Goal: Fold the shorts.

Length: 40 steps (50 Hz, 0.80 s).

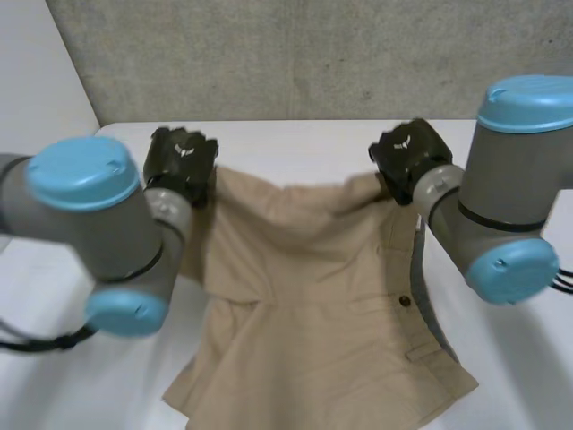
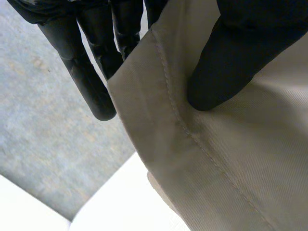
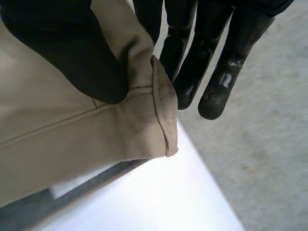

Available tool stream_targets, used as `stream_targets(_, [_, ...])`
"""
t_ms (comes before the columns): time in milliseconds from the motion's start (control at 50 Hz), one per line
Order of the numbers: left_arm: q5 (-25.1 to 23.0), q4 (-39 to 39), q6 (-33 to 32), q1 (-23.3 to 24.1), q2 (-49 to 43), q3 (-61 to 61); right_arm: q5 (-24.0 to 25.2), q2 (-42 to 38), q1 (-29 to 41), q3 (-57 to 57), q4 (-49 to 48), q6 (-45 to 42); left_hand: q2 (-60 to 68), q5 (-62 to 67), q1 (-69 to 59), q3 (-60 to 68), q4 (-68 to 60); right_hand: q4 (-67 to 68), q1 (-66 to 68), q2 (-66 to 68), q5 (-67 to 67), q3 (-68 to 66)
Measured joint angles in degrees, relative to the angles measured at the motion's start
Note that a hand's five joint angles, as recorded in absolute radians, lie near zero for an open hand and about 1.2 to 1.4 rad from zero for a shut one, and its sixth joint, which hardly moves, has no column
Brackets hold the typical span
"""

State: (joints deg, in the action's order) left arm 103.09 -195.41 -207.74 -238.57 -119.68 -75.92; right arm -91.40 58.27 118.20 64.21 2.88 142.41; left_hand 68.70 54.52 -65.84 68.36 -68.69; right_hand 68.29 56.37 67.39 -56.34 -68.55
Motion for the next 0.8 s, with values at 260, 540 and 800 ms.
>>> stream_targets(260, [0.06, -14.36, -8.15, -3.23, -18.30, 29.91, -2.24, -19.17, -1.12, -25.99, -20.29, -7.59, -47.12, -44.01, 49.63, -46.44, 46.62, -46.47, -41.25, -47.62, 44.27, 46.74])
stream_targets(540, [0.27, -23.34, -7.94, -2.71, -17.35, 20.88, -9.34, -15.77, -1.92, -18.93, -18.60, -5.03, -57.22, -51.85, 54.75, -56.17, 57.04, -55.06, -44.92, -55.13, 52.95, 56.40])
stream_targets(800, [0.31, -16.60, -5.60, -2.61, 0.94, -5.73, 7.37, 3.27, -4.74, 5.61, -8.31, 5.20, -57.22, -51.85, 54.75, -56.17, 57.04, -55.06, -44.92, -55.13, 52.95, 56.40])
